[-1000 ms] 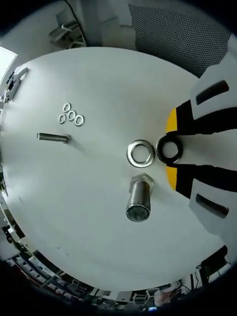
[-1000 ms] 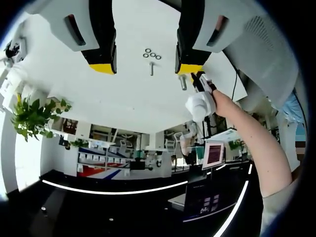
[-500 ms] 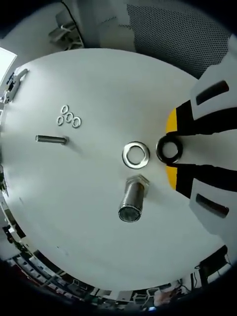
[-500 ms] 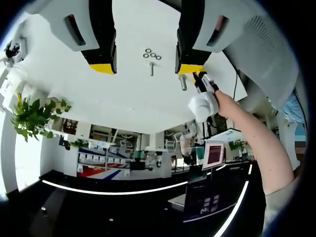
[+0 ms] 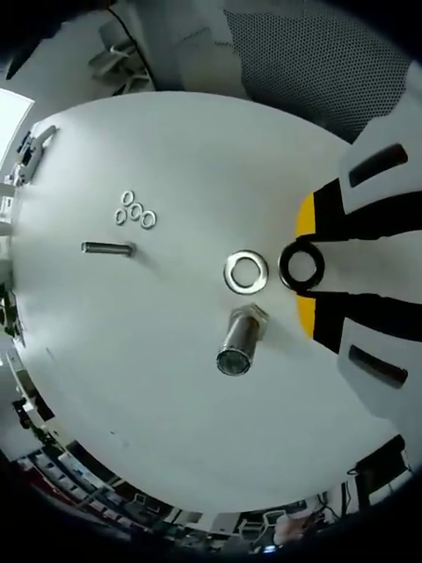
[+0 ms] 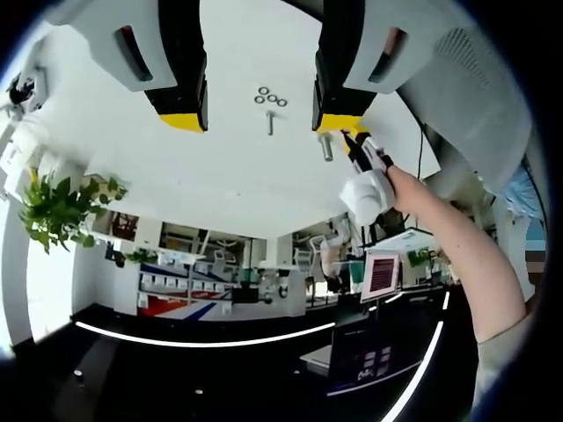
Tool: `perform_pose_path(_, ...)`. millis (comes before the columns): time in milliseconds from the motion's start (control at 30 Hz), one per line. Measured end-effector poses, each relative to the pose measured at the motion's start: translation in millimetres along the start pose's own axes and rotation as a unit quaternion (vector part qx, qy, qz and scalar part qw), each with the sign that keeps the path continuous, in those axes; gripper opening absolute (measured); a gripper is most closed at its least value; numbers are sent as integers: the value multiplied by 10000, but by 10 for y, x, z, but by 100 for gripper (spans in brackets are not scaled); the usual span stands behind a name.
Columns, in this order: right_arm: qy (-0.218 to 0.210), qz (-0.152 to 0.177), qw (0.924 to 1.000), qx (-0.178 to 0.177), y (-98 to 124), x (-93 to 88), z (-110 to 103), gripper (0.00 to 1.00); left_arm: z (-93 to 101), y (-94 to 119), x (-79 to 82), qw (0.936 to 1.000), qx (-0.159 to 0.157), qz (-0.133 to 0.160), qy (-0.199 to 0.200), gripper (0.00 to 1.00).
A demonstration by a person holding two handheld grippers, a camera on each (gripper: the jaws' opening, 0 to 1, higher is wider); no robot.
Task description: Place the washer onto the threaded stud by aligning its center hole with the stud, sliding it down to the base, and recovering from edge contact or off-axis alignment until the washer reaches the visible bottom stop.
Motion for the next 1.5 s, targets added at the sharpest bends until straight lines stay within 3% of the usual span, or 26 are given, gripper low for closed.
perform_pose_path(400, 7, -11, 10000, 35, -3, 0, -19, 50, -121, 298, 160, 9983, 162, 228, -503, 19)
perform_pose_path(867, -6, 12, 10000, 38, 2, 4, -17, 50, -228, 429, 259, 9966, 322, 238, -718, 19)
perform_pose_path(1100, -10, 21, 10000, 50, 2, 9, -20, 50, -305, 515, 384, 9953, 404, 303, -827, 19)
perform_pose_path(1500, 3, 20, 10000, 43, 1, 8, -20, 50, -442, 404, 486, 9955, 470, 211, -799, 19)
Point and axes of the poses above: the point that each gripper's makers call its tool centre point, and the gripper's own axes: y roughly backward along the fingers, z roughly to its right, x roughly out of its top, the point moved 1 cm from there along y, roughly backward along the fingers, and after that the axes turned 3 degrees about -z, right-handed, at the moved point
